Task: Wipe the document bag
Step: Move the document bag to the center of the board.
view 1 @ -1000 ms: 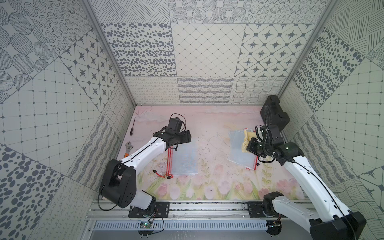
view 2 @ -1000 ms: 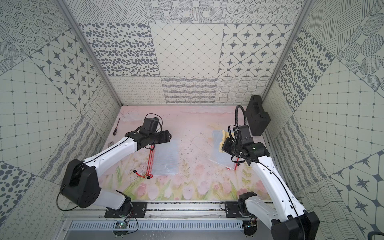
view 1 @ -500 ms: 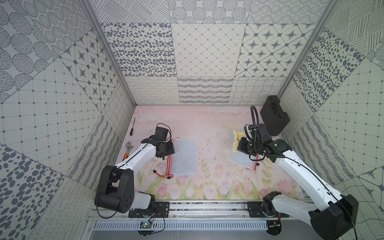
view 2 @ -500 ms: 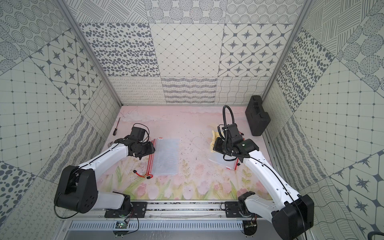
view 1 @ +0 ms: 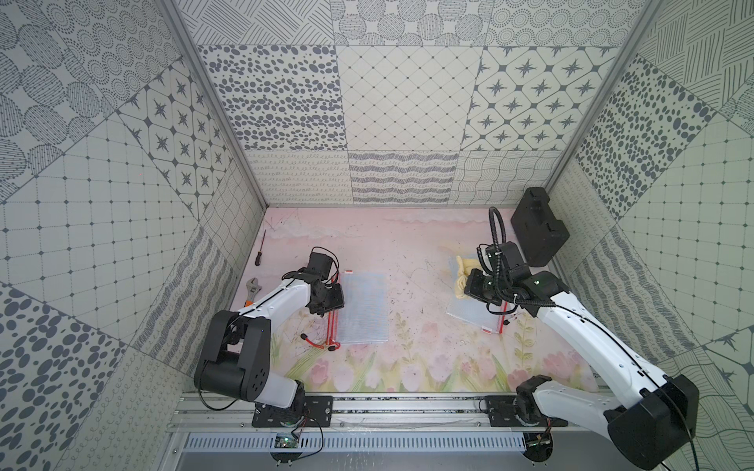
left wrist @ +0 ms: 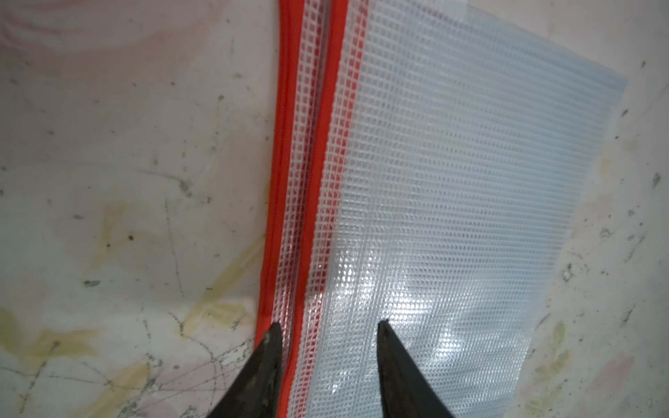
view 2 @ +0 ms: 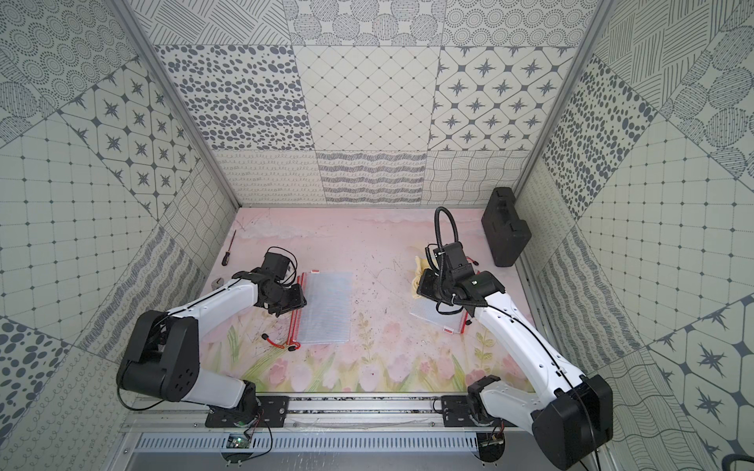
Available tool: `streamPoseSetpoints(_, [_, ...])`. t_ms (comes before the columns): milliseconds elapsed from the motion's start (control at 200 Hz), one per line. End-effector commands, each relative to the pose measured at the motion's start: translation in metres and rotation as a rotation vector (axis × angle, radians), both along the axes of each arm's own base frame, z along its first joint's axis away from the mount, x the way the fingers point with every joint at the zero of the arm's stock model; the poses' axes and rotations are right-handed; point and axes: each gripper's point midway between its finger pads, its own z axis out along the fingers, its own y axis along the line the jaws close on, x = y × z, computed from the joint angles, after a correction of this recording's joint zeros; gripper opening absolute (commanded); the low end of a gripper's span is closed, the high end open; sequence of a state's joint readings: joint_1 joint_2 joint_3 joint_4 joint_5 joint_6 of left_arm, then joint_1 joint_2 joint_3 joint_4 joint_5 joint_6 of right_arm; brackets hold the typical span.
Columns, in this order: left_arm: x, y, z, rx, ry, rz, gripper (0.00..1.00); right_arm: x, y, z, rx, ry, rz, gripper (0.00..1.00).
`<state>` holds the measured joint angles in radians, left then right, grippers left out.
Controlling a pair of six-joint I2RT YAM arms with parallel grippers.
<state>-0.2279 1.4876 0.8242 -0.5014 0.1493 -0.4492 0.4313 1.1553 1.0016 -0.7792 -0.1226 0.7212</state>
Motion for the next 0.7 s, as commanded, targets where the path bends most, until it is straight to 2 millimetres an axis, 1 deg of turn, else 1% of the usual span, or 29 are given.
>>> streamPoseSetpoints(0, [-0.003, 0.003, -0.009, 0.016, 0.031, -0.015, 0.42, 0.011, 0.008, 0.014, 0.023, -0.055, 0.002, 0.0])
streamPoseSetpoints(120, [-0.003, 0.002, -0.017, 0.018, 0.052, -0.019, 0.4, 0.012, 0.008, 0.013, 0.021, -0.052, 0.002, 0.0])
streamPoseSetpoints(235, [-0.003, 0.0, -0.023, 0.011, 0.069, -0.021, 0.32, 0.012, 0.009, 0.012, 0.018, -0.048, 0.006, 0.0])
streamPoseSetpoints(310, [-0.003, 0.0, -0.025, 0.012, 0.07, -0.021, 0.31, 0.011, 0.01, 0.012, 0.019, -0.047, 0.008, 0.0])
streamPoseSetpoints(375, [-0.003, 0.001, -0.026, 0.017, 0.073, -0.021, 0.27, 0.011, 0.01, 0.012, 0.017, -0.048, 0.007, 0.0])
streamPoseSetpoints(465, [-0.004, 0.002, -0.023, 0.026, 0.069, -0.023, 0.09, 0.011, 0.01, 0.012, 0.016, -0.047, 0.006, 0.0])
streamPoseSetpoints(545, [-0.004, 0.005, -0.018, 0.041, 0.059, -0.021, 0.0, 0.012, 0.01, 0.013, 0.017, -0.049, 0.008, 0.0])
streamPoseSetpoints(695, [-0.003, 0.01, -0.005, 0.064, 0.039, -0.02, 0.0, 0.014, 0.014, 0.013, 0.022, -0.051, 0.016, 0.0])
